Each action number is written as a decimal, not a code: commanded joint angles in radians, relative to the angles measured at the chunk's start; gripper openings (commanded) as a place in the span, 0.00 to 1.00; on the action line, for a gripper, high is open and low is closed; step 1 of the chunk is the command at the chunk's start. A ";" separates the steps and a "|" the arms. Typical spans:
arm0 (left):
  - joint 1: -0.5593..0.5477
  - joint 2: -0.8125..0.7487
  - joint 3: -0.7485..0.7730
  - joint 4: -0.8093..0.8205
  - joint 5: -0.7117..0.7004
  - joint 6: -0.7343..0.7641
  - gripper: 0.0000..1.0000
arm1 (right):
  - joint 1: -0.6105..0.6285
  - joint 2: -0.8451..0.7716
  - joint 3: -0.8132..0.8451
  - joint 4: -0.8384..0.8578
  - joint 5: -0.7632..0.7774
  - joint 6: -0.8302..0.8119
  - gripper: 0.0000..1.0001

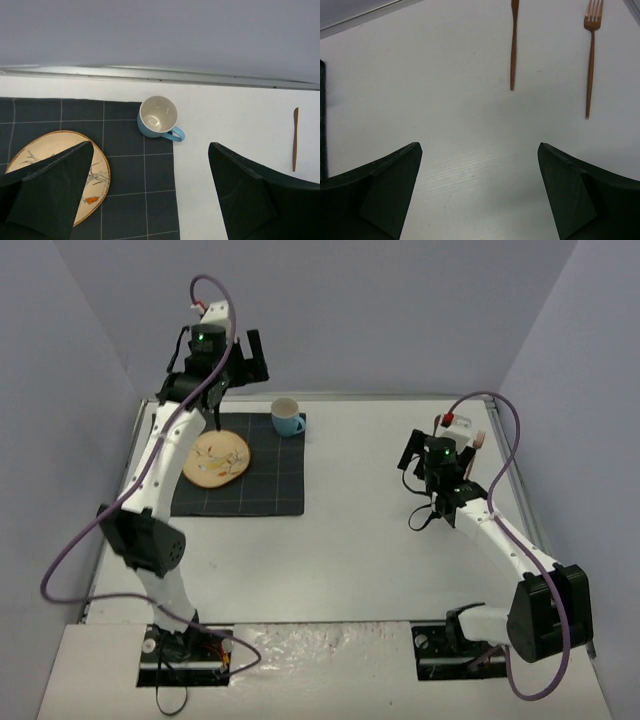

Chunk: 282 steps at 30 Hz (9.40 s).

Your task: Set the dinner table for one person

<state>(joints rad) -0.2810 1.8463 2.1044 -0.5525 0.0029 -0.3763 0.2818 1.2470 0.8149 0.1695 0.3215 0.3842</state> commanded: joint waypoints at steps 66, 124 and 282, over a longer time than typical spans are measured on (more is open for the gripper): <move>0.060 -0.741 -0.988 0.094 -0.203 0.152 0.97 | -0.027 0.431 0.263 0.000 -0.040 -0.064 0.00; 0.146 -0.776 -1.003 0.095 -0.245 0.108 0.97 | 0.621 1.074 0.893 0.067 0.204 0.338 0.00; -0.566 0.280 -0.357 0.103 -0.281 -0.289 0.70 | 0.226 -0.598 -0.178 -0.240 0.288 0.111 1.00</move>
<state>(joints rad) -0.8448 2.1341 1.7103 -0.4652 -0.2858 -0.6236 0.5110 0.6514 0.6418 -0.1020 0.5667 0.5018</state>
